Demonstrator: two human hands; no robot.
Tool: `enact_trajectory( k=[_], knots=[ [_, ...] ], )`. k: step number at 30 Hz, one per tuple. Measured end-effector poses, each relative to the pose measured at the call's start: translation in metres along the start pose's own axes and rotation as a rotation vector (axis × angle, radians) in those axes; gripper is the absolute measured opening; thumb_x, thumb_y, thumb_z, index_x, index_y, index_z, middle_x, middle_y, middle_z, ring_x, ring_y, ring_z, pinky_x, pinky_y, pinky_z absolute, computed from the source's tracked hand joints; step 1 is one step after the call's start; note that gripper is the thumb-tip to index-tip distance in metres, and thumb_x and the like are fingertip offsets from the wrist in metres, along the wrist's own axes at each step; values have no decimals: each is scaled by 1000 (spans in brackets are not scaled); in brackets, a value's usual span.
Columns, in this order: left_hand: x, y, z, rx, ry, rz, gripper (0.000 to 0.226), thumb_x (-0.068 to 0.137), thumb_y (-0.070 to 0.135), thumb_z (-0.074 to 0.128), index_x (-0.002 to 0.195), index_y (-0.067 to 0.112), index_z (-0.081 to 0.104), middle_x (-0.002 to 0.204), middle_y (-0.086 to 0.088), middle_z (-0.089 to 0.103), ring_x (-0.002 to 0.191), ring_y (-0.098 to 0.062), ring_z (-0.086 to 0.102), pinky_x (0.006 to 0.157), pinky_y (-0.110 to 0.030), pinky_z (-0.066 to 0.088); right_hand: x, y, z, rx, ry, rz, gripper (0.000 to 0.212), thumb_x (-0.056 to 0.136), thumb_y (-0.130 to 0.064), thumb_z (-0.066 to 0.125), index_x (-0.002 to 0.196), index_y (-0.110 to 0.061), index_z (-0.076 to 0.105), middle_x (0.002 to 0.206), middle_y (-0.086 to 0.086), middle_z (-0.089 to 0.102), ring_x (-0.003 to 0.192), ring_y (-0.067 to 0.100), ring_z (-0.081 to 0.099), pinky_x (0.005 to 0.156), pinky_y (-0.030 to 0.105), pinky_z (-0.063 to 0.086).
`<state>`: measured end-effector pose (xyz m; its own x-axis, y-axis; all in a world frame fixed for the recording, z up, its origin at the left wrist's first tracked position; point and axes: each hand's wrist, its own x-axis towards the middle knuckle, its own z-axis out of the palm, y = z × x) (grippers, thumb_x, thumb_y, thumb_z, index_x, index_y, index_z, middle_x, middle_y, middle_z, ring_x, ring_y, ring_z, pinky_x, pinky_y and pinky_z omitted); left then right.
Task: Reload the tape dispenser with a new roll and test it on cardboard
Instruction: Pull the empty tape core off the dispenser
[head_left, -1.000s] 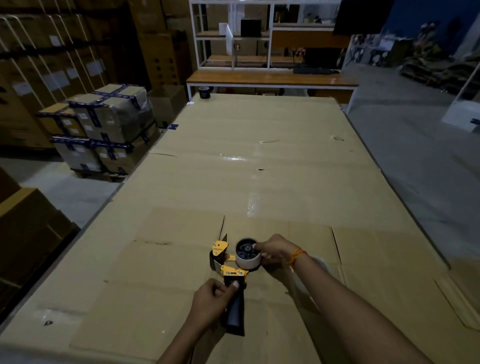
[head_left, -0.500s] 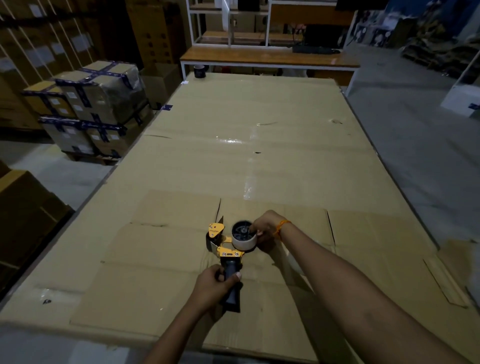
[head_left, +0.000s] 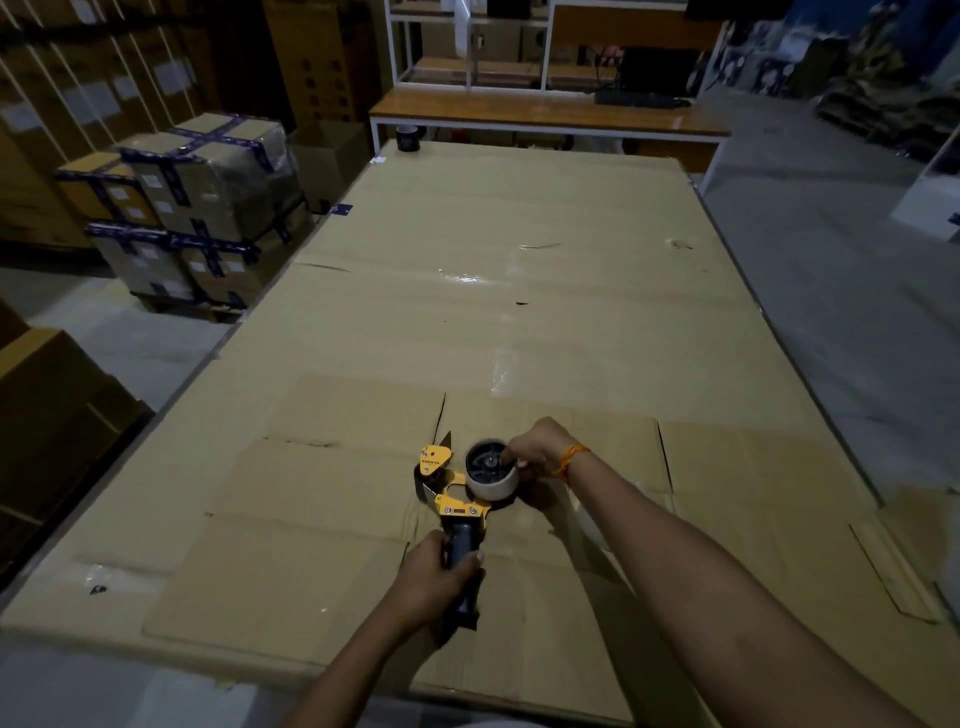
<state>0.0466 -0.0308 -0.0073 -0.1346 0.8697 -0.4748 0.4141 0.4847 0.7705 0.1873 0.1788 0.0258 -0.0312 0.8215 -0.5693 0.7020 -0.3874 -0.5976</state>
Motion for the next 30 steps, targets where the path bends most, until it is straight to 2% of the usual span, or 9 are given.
enact_trajectory(
  k=[3, 7, 11, 16, 18, 20, 24, 26, 30],
  knots=[
    [-2, -6, 2, -64, -2, 16, 35, 101, 31, 72, 126, 13, 56, 111, -10, 75, 90, -26, 81, 89, -53, 66, -6, 1, -4, -102, 26, -131, 29, 70, -21, 93, 81, -2, 73, 83, 11, 75, 78, 26, 74, 61, 33, 63],
    [-3, -5, 1, 75, 111, 109, 26, 99, 31, 75, 120, 19, 62, 103, 3, 73, 78, -2, 72, 66, -13, 56, -11, 7, -11, -140, 75, -285, 28, 72, -26, 89, 76, 0, 80, 81, 19, 78, 77, 28, 78, 66, 47, 65],
    [-4, 5, -13, 222, 386, 243, 31, 85, 54, 83, 84, 25, 72, 70, 7, 73, 64, -3, 70, 62, -32, 62, -17, 11, -22, -159, 144, -339, 24, 73, -22, 87, 75, 1, 79, 84, 18, 78, 70, 20, 70, 60, 33, 56],
    [5, 42, -22, 158, 604, 416, 28, 93, 38, 79, 75, 17, 75, 64, 8, 70, 58, -4, 67, 58, -16, 50, -21, 15, -23, -183, 143, -324, 22, 75, -20, 86, 77, 1, 79, 75, 10, 73, 78, 22, 73, 60, 31, 54],
    [22, 58, -18, 228, 509, 352, 31, 99, 35, 71, 82, 11, 80, 70, 0, 75, 65, -11, 71, 67, -27, 58, -21, 13, -23, -185, 151, -323, 23, 76, -20, 86, 78, 2, 78, 70, 7, 68, 71, 19, 68, 58, 29, 48],
    [36, 73, -11, 159, 294, 133, 42, 106, 36, 61, 88, 1, 76, 73, -14, 77, 69, -28, 74, 68, -41, 64, -24, 11, -22, -197, 156, -325, 24, 76, -20, 84, 75, 3, 78, 64, 5, 60, 64, 18, 60, 55, 27, 43],
    [44, 95, -1, -299, -121, -191, 30, 114, 22, 45, 113, -3, 61, 53, -4, 66, 37, -12, 45, 34, -20, 34, -25, 10, -22, -212, 162, -334, 20, 76, -20, 84, 65, -8, 73, 59, 4, 58, 60, 15, 56, 50, 23, 38],
    [51, 99, -1, -536, -158, -273, 24, 115, 12, 39, 112, -3, 57, 47, -2, 60, 27, -6, 36, 27, -16, 23, -24, 10, -22, -213, 167, -331, 20, 76, -22, 85, 66, -9, 74, 61, 4, 61, 61, 14, 56, 47, 21, 37],
    [64, 92, 3, -753, -149, -354, 23, 114, 7, 35, 110, -1, 56, 47, 0, 58, 25, -3, 37, 24, -15, 23, -22, 12, -22, -214, 153, -303, 26, 77, -25, 87, 66, -5, 74, 61, 5, 58, 60, 16, 54, 49, 25, 35]
  ],
)
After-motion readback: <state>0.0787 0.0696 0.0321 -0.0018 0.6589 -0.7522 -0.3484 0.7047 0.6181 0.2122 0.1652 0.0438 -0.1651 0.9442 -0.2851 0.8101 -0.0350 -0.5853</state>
